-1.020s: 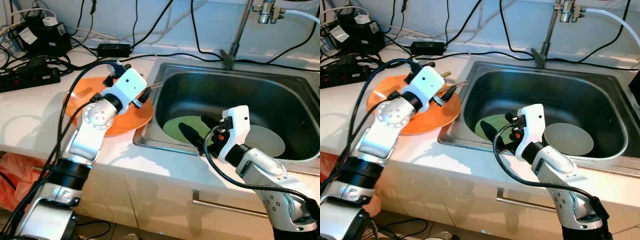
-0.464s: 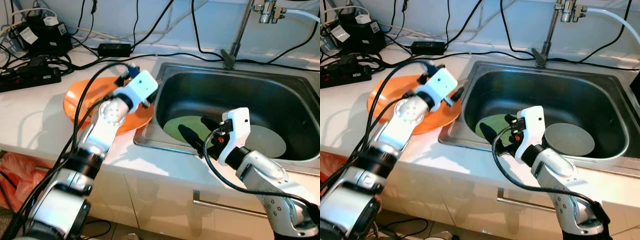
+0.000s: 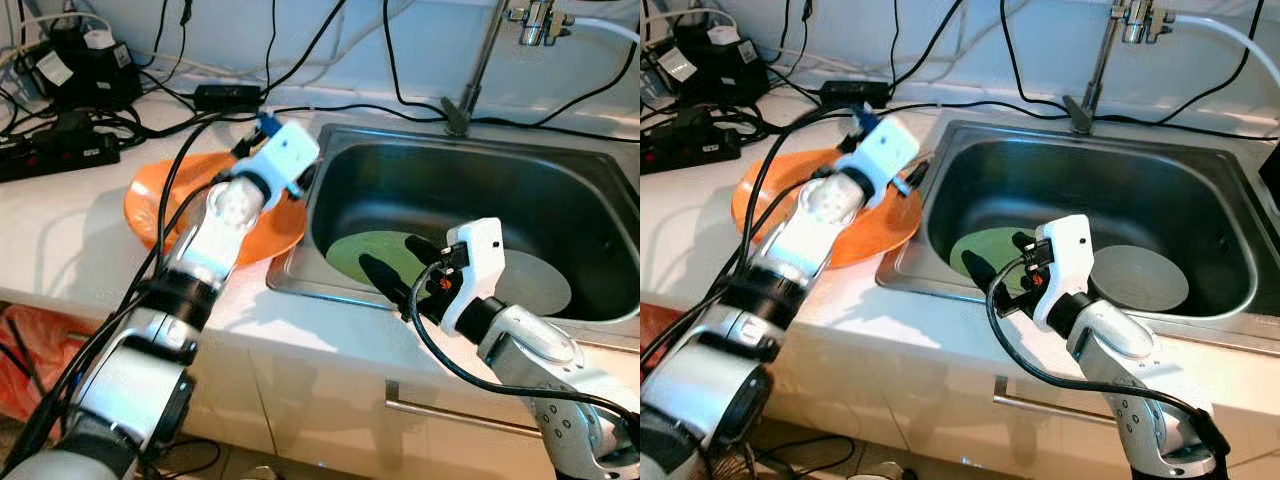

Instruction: Kitchen organization

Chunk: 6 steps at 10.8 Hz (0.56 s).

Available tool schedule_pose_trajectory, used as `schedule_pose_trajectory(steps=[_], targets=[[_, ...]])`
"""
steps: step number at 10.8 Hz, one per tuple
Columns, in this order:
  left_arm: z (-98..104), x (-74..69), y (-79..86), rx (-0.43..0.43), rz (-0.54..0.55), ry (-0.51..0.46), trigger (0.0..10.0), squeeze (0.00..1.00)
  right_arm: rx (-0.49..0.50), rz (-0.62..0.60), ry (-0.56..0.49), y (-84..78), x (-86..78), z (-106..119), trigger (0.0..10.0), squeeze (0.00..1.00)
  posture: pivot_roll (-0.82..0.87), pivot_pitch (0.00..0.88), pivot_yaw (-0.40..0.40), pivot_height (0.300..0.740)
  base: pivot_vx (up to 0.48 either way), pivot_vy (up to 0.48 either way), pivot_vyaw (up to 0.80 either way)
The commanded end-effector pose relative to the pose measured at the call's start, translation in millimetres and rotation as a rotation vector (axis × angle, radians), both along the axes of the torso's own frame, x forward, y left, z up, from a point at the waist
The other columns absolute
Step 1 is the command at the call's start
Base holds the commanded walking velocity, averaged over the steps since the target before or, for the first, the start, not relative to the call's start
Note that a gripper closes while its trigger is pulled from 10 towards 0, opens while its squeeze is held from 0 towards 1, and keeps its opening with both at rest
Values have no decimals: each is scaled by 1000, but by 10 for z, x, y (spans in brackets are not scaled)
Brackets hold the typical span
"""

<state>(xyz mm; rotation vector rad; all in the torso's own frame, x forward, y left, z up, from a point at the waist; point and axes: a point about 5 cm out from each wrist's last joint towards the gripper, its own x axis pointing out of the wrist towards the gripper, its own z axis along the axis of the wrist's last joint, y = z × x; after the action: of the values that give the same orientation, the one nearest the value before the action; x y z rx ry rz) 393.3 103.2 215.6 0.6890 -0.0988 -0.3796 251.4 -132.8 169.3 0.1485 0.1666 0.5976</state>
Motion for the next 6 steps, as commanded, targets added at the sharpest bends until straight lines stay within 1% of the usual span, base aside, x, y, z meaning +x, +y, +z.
schedule_pose_trajectory(steps=[1,3,4,5,6], targets=[[44,28,-5,-19,-1,21,10000,0,-4,4,-9,-1,6,35,10000,0,20,42,13,740,0,0,0],[-125,49,-5,15,-28,182,10000,0,-7,13,-15,22,25,48,10000,0,19,33,12,740,0,0,0],[-149,50,4,26,-28,202,10000,0,-7,13,-15,24,29,49,10000,0,19,32,11,740,0,0,0],[-220,49,44,29,-21,261,10000,0,-9,11,-18,21,33,53,10000,0,17,28,12,740,0,0,0],[-241,50,53,30,-28,278,9412,0,-11,11,-20,19,36,56,10000,0,16,26,12,740,0,0,0]])
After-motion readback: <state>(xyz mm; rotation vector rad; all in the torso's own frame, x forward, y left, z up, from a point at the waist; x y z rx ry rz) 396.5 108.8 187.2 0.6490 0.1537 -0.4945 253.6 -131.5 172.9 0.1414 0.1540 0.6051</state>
